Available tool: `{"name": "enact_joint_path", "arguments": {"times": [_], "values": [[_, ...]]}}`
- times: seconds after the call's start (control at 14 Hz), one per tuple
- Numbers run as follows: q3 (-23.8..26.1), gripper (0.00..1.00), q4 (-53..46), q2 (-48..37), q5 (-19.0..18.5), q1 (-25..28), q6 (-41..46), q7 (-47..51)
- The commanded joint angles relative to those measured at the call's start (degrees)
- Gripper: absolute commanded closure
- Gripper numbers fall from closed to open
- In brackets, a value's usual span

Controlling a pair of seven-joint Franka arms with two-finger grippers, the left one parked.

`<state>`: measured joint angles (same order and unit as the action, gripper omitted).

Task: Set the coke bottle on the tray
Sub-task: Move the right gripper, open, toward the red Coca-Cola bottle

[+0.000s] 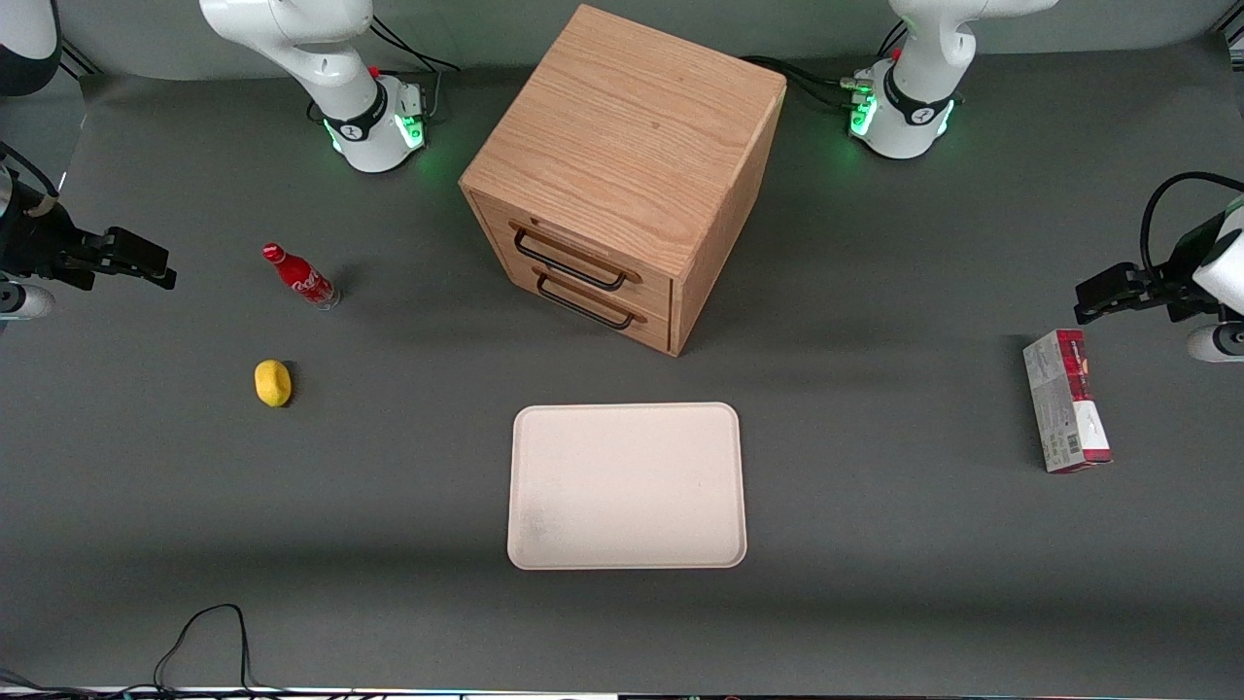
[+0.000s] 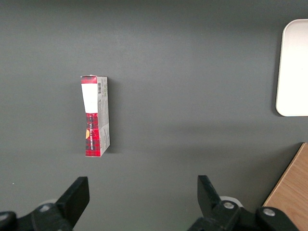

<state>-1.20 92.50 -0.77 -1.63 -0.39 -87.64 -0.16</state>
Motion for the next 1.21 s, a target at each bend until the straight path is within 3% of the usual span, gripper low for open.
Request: {"name": "enact_joint_path", "arguments": {"times": [0.0,0.43,0.86,1.14], "values": [[-0.99,0.00,-0.65,-0.20,1.01,0.48,0.98,-1.14],[-1.87,0.00,1.97,-1.94,1.01,0.48,1.25,-3.35],[-6.96,0.00,26.81,-22.66,2.24,1.01,-6.83,-7.13],[-7.06,0.00,38.53,-33.50,0.49,1.09,-9.91,-7.57]]}}
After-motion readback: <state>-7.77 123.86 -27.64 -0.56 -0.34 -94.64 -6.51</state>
